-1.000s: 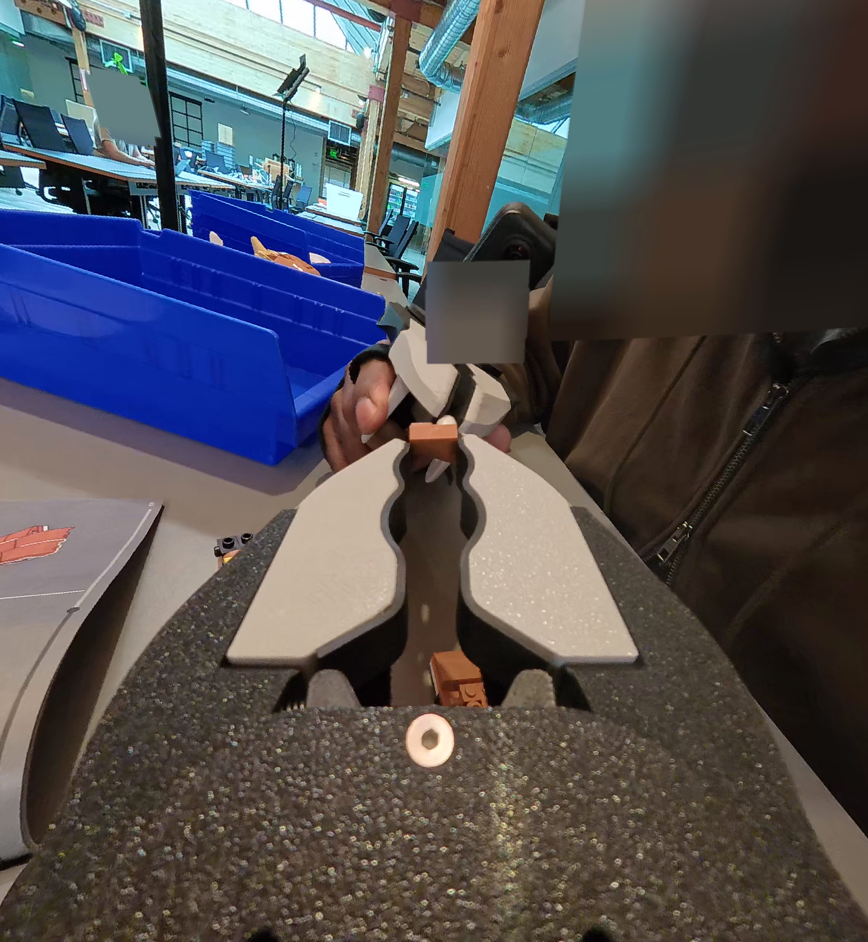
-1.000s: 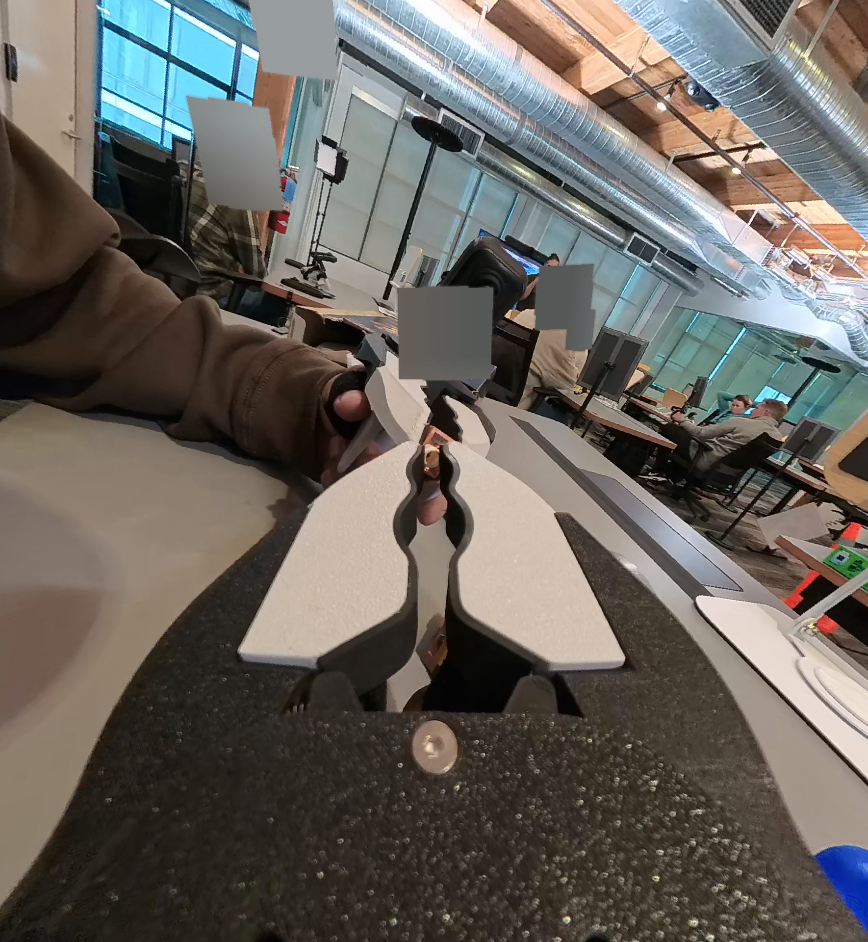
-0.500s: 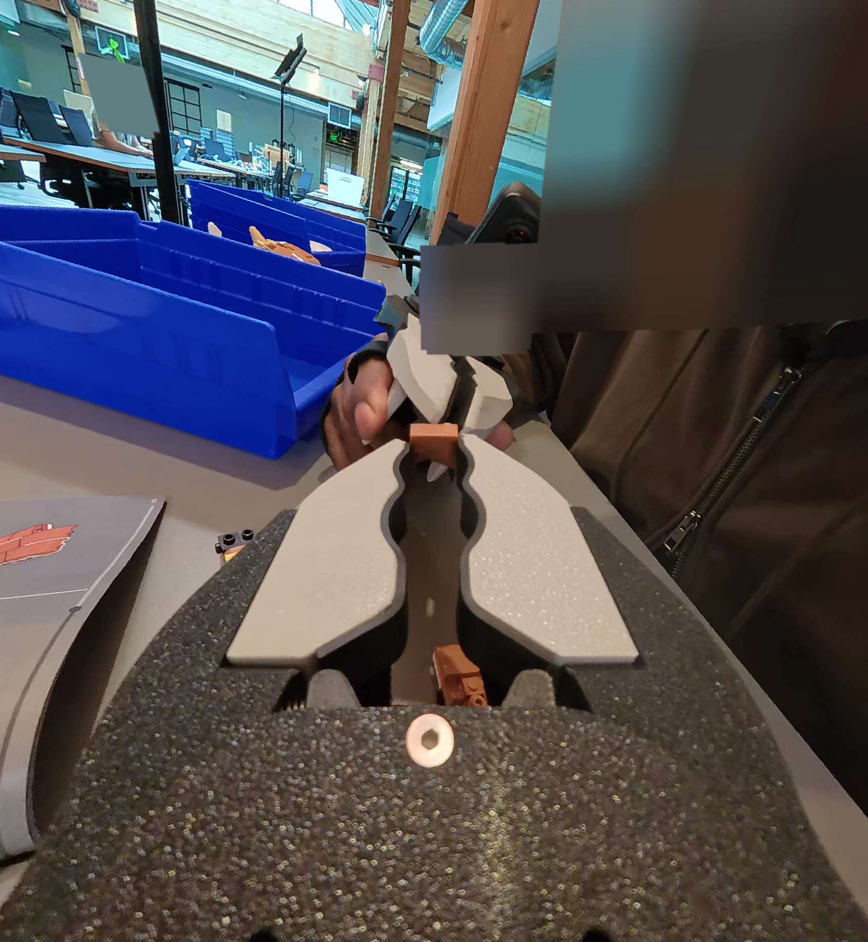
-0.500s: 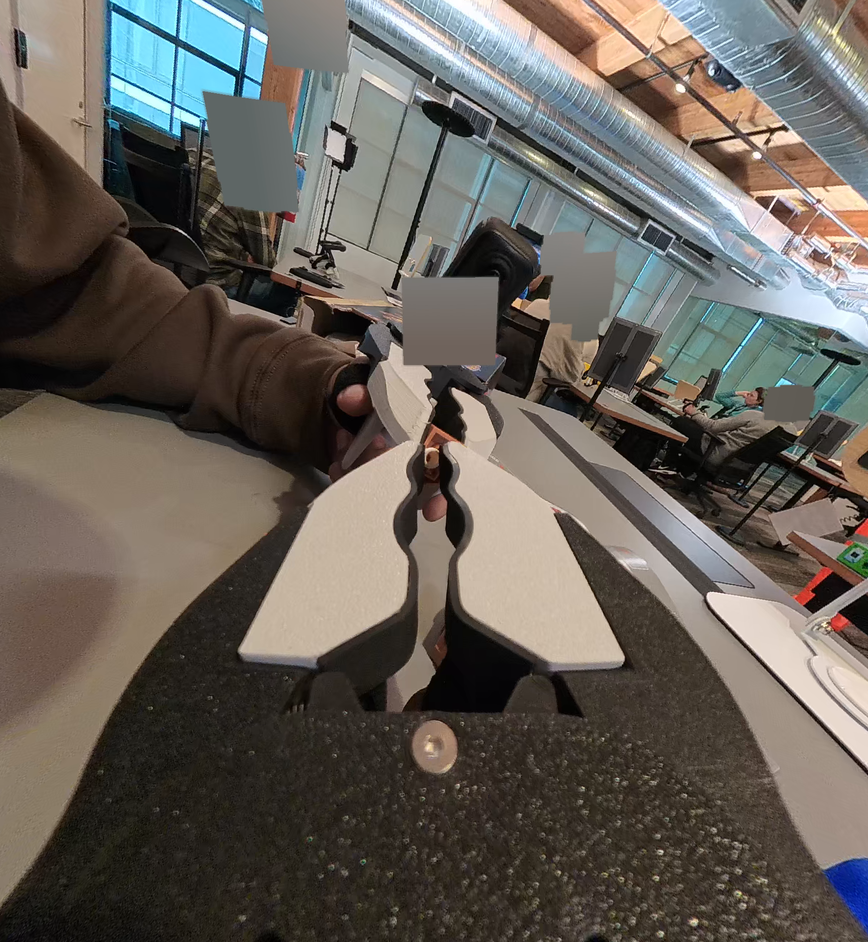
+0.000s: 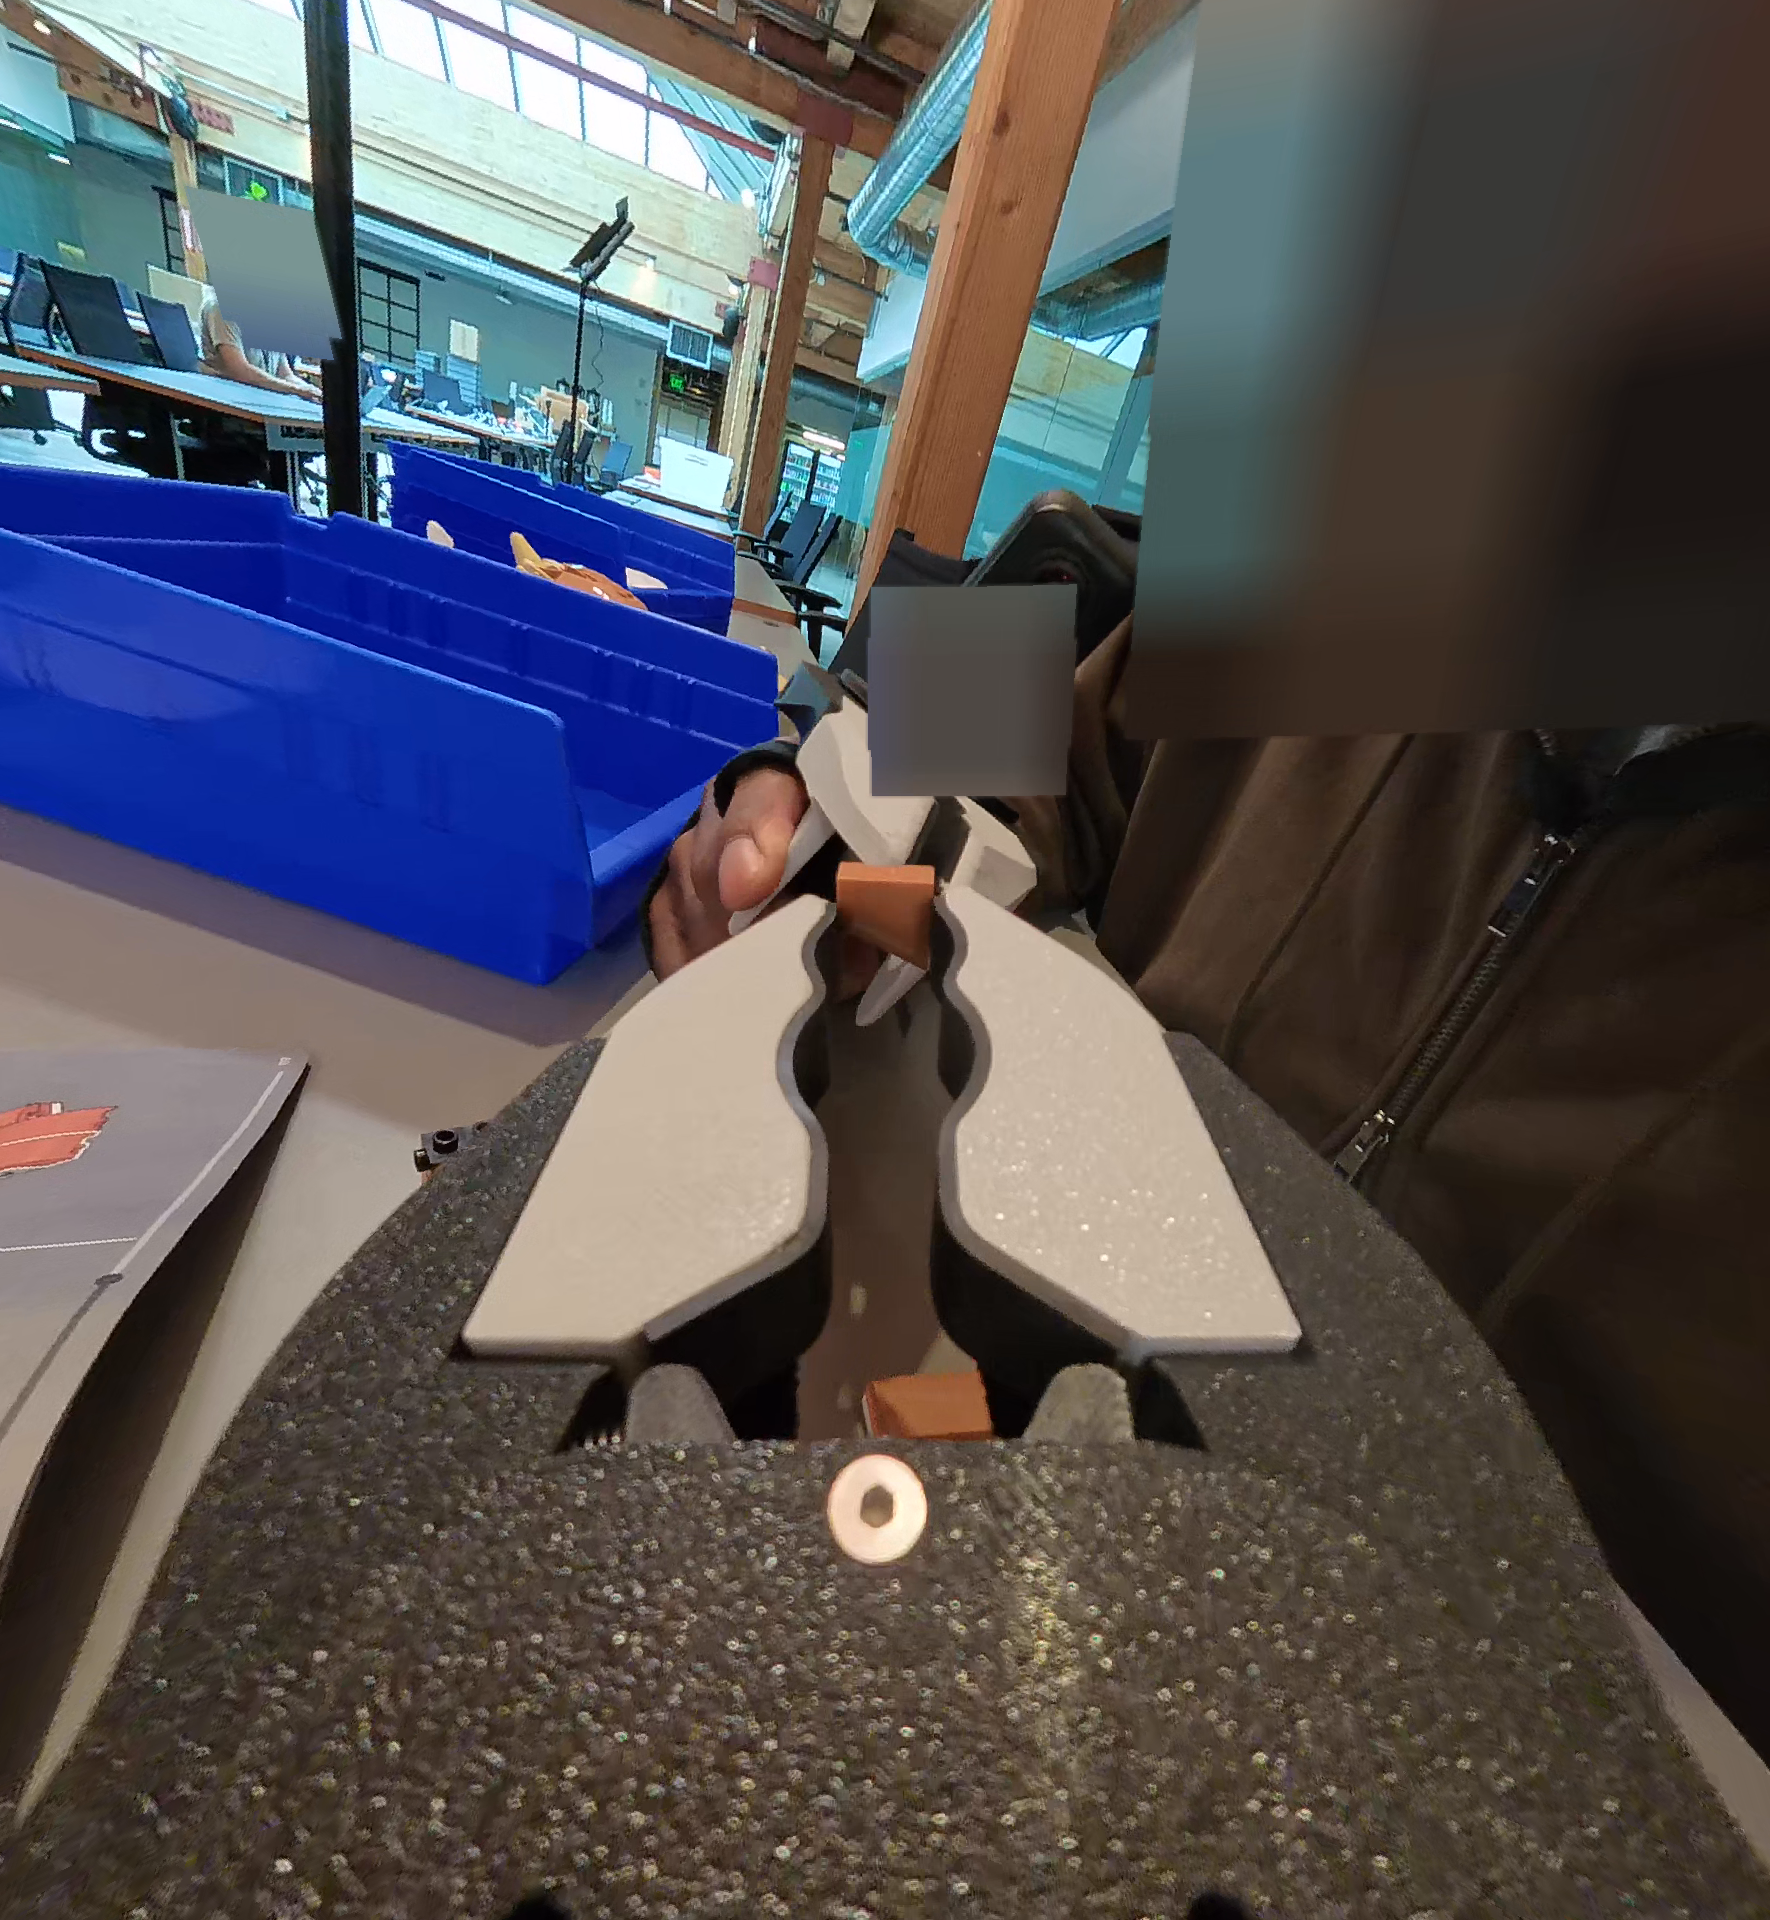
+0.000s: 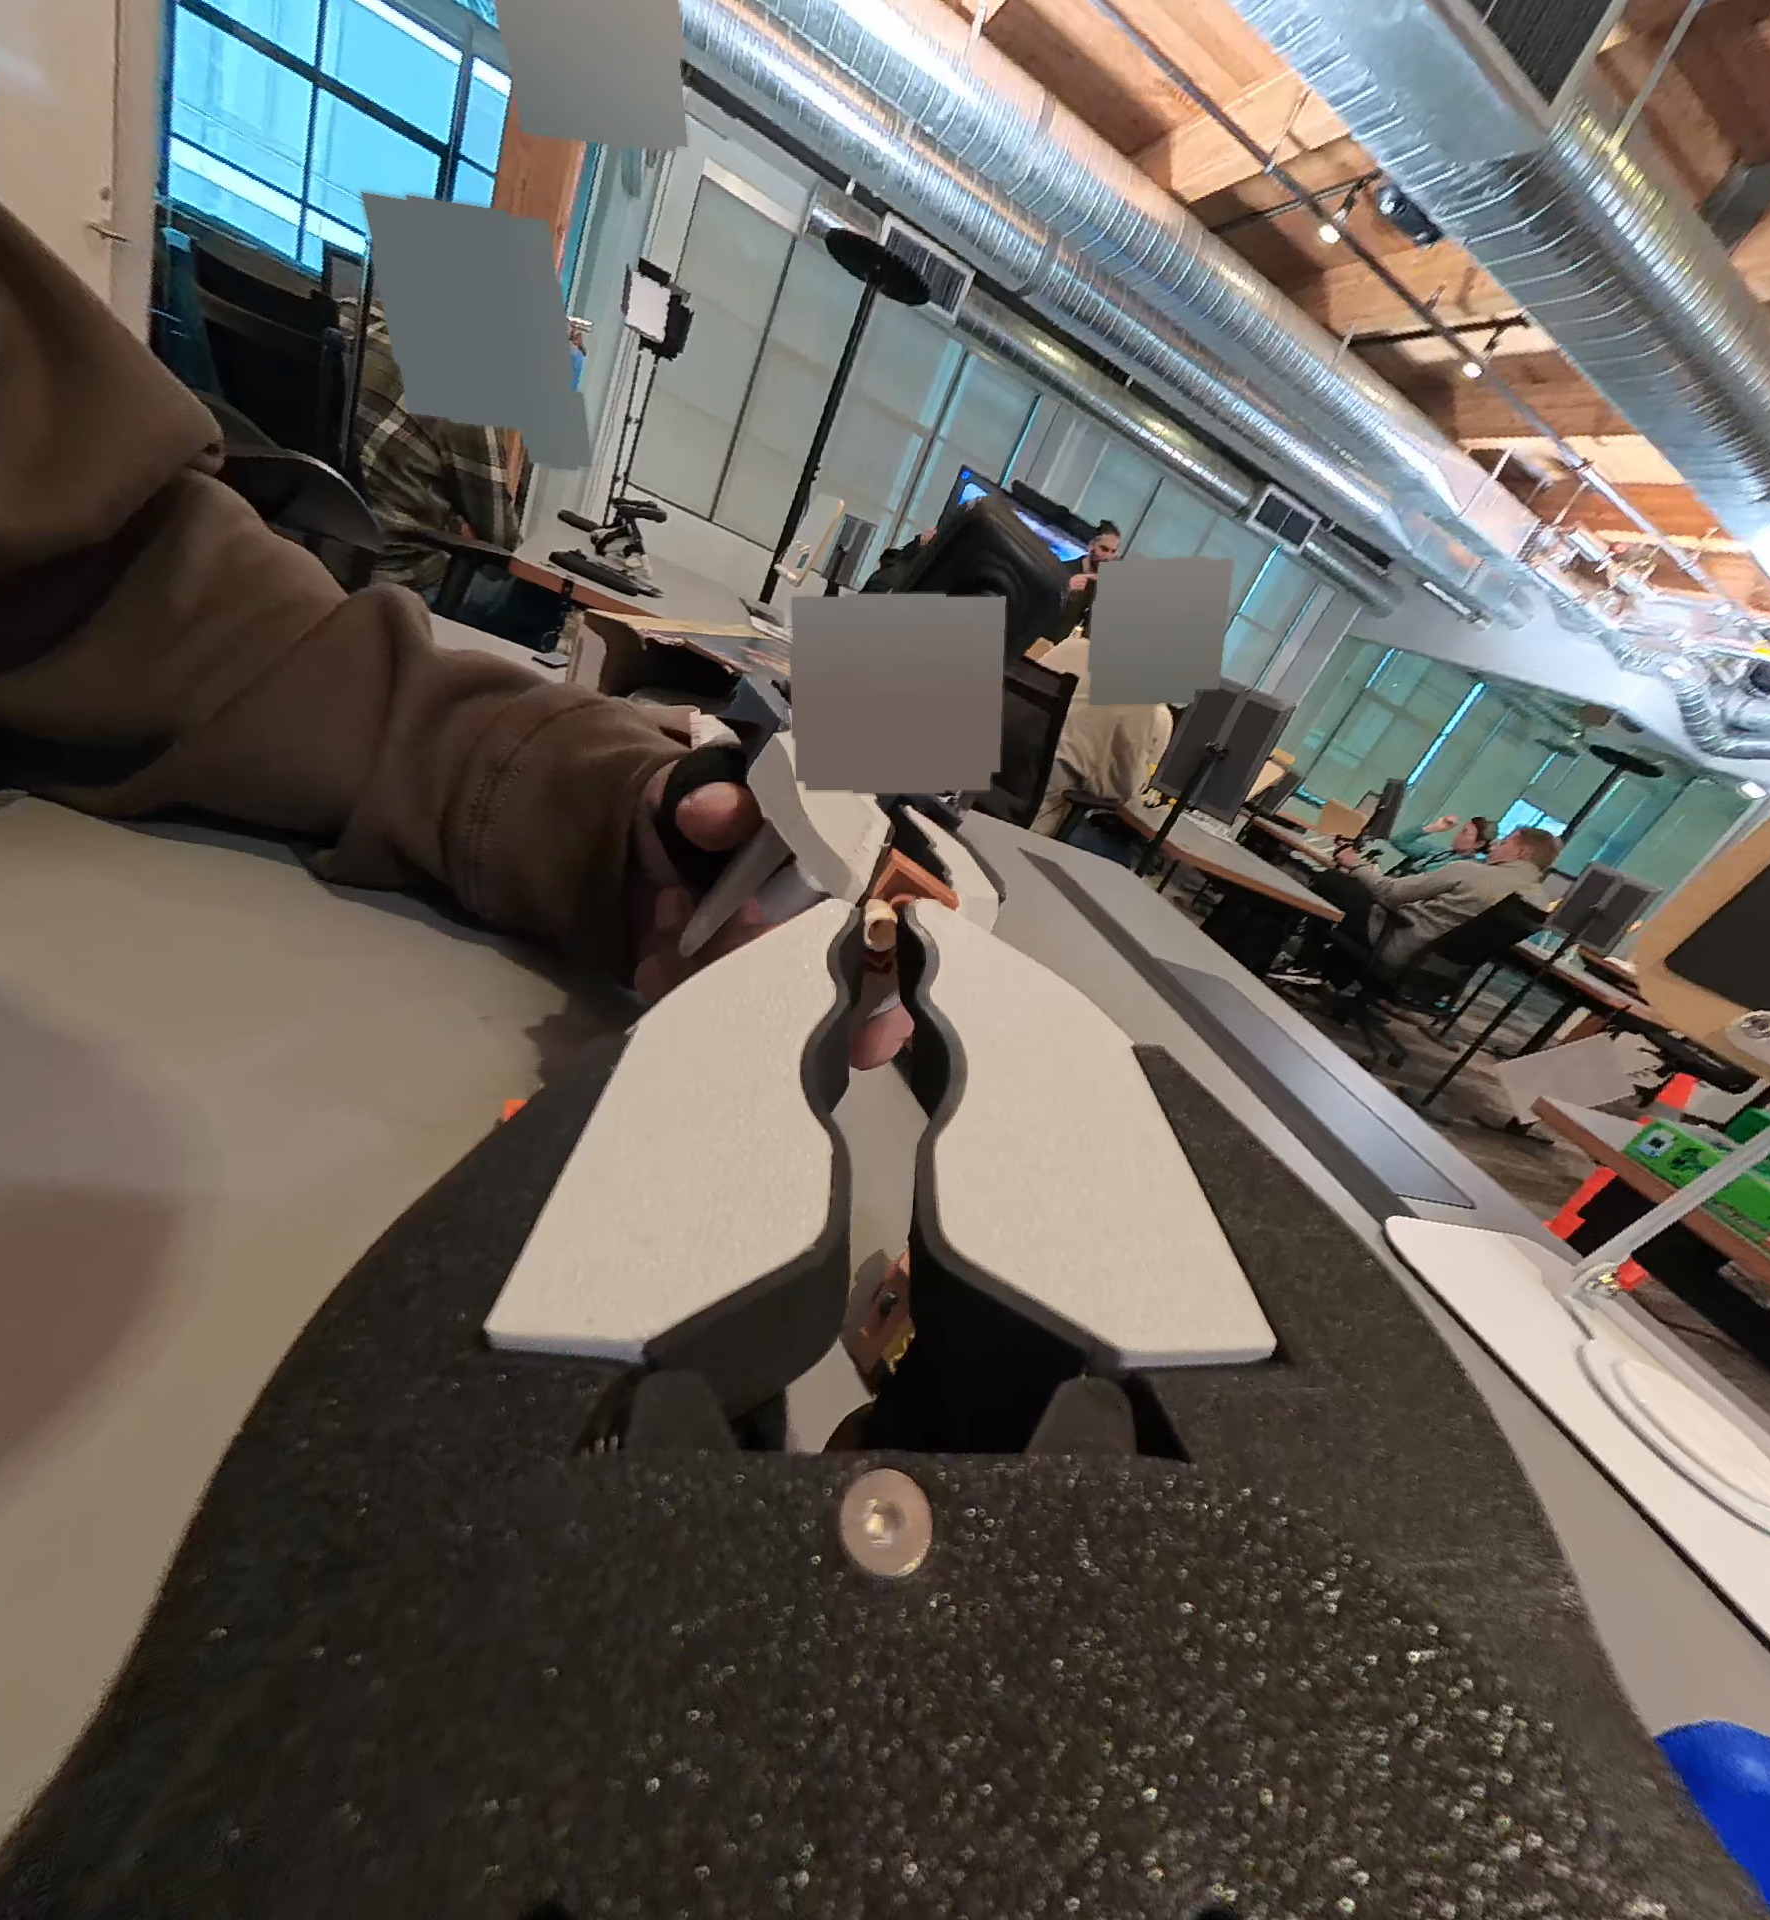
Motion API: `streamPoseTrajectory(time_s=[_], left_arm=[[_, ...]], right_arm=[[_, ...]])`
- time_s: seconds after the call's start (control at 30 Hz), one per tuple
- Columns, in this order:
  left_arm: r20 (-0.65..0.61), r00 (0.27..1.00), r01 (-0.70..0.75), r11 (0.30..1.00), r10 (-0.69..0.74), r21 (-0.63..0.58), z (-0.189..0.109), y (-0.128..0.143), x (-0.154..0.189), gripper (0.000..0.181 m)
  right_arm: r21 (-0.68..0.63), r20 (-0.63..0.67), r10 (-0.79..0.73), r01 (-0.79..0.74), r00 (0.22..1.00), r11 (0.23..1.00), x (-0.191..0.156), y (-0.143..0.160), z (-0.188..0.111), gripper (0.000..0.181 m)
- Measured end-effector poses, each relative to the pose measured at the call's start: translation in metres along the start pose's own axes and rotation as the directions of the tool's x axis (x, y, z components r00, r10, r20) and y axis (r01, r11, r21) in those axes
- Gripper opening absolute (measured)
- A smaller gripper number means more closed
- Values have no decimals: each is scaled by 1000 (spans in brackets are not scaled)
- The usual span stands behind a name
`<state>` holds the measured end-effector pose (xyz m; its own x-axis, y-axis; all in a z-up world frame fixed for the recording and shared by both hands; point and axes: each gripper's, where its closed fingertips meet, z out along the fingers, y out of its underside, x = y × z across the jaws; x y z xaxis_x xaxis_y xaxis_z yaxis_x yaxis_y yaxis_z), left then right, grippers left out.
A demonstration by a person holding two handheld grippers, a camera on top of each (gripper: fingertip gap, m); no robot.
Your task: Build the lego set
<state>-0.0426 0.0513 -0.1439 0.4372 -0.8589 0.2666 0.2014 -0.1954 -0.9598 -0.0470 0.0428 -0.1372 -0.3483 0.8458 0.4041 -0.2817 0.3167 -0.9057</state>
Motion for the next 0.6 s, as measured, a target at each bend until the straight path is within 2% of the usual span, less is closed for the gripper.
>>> streamPoseTrajectory(time_s=[0.47,0.6], left_arm=[[-14,999,44,996,-43,73,3,-7,0,16],[-12,998,55,989,-54,136,3,-16,-1,16]], right_arm=[[27,-24,-12,13,1000,1000,3,-5,-1,11],[41,-59,-43,45,997,998,6,-9,-3,15]])
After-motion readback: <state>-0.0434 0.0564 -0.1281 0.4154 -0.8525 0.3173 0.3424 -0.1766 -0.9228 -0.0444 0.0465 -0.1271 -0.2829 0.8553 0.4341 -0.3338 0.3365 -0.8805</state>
